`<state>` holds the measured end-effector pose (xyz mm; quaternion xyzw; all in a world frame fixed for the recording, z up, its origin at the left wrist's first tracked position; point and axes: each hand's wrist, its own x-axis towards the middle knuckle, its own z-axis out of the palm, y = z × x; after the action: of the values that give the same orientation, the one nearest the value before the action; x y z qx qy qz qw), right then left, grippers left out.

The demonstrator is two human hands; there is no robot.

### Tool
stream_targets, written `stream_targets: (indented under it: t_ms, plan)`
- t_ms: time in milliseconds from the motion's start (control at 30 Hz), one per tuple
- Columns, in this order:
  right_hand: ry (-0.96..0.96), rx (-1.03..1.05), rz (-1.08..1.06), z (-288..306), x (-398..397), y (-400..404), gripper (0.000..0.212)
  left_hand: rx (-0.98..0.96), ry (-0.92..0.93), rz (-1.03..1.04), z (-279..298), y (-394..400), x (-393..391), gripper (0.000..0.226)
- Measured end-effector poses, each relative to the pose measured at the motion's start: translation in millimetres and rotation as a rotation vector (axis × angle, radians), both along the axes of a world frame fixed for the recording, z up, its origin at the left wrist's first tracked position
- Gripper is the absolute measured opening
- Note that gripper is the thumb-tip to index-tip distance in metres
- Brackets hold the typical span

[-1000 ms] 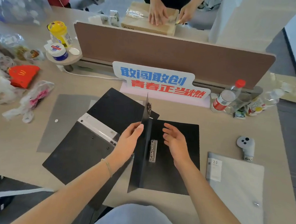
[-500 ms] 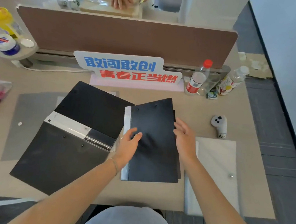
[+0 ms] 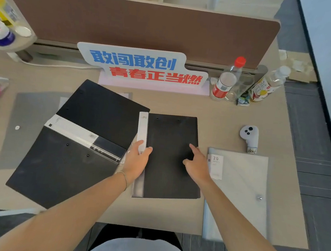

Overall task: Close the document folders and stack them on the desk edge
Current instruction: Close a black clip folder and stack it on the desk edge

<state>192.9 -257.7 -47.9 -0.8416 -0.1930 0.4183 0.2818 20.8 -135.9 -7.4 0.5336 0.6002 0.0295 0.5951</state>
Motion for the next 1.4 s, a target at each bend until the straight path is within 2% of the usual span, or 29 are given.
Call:
stream_targets:
  t_ms: [300,400,467,667,833,933,1033,1267,1400]
  plan:
    - [0.041,0.031,-0.028,-0.1,7.2,-6.3,0.067,0.058,-0.089,0.142,22.3,10.0,12.3,0.051]
    - [-0.008,0.050,-0.017,-2.7,1.3,-8.6,0.066,0.044,-0.102,0.016,36.1,8.3,18.3,0.030]
    - [-0.011,0.076,-0.044,-1.3,-1.9,-9.0,0.064,0.044,-0.124,-0.054,43.4,8.1,21.0,0.026]
    - [0.114,0.146,-0.275,10.8,-4.1,-12.4,0.054,0.108,-0.178,-0.127,62.2,4.0,20.8,0.027]
    - [0.195,0.321,-0.542,29.6,7.4,-21.9,0.050,0.215,-0.142,-0.127,66.6,2.3,8.4,0.041]
    - [0.162,0.388,-0.616,45.7,15.6,-41.1,0.049,0.258,-0.138,-0.139,63.2,-0.2,9.0,0.044]
    - [0.103,0.418,-0.665,60.6,22.4,-67.9,0.050,0.217,-0.158,-0.170,57.8,-14.3,21.7,0.037]
    - [-0.039,0.353,-0.801,77.4,42.8,-141.0,0.050,0.059,-0.178,-0.320,26.2,-73.3,66.4,0.030]
    - [-0.085,0.299,-0.800,66.1,55.8,-181.3,0.052,0.036,-0.104,-0.431,2.0,-104.9,79.8,0.024]
